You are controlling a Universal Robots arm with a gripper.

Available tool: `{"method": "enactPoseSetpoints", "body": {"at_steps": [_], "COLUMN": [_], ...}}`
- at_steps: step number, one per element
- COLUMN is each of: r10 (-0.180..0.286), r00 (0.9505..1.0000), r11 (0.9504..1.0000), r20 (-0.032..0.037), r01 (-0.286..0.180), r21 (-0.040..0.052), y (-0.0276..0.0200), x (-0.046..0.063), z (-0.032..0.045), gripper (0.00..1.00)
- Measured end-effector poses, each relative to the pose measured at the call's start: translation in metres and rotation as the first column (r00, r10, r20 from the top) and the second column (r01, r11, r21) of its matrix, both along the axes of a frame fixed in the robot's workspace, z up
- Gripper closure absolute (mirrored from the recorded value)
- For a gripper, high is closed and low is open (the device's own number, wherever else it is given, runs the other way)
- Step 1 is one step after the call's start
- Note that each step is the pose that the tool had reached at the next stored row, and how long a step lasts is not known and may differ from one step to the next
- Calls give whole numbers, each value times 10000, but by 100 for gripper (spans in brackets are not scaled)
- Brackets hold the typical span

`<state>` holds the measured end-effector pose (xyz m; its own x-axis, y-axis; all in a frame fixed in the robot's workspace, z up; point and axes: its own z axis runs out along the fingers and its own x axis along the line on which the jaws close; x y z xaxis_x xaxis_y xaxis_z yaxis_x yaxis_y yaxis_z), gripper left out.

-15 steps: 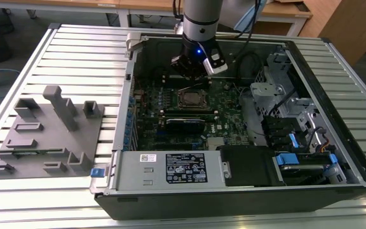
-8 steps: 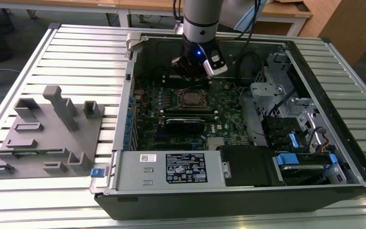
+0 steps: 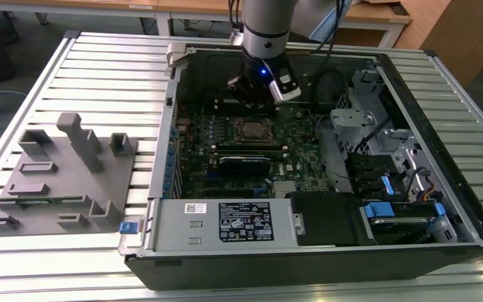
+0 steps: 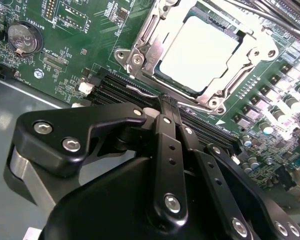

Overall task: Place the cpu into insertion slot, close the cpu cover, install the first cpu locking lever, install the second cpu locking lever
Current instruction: 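Install the first cpu locking lever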

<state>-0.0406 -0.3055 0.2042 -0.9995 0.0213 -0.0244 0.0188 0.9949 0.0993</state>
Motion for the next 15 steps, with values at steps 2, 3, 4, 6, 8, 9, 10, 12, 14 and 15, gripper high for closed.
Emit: {"method": "enactPoseSetpoints", "body": {"at_steps": [2,3,4,6,8,9,10,12,14,15], "r10": [1,0,0,-1,0,-1,0,-19,-152,-260], "r00": [10000,10000,10000,10000,10000,10000,10000,10000,9999,9997], "r11": [10000,10000,10000,10000,10000,10000,10000,10000,9999,9997], "r20": [0,-1,-1,1,0,0,0,0,0,0], "r01": [-1,0,0,1,0,1,0,19,152,260], "r21": [-1,-2,-2,-1,-3,-3,-2,-2,-4,-4], "y": [0,0,0,3,10,16,19,20,21,21], "x": [7,11,15,17,17,17,17,17,17,17], "z": [-6,-9,-11,-14,-14,-15,-16,-16,-18,-19], "gripper": [89,89,89,89,89,89,89,89,89,89]}}
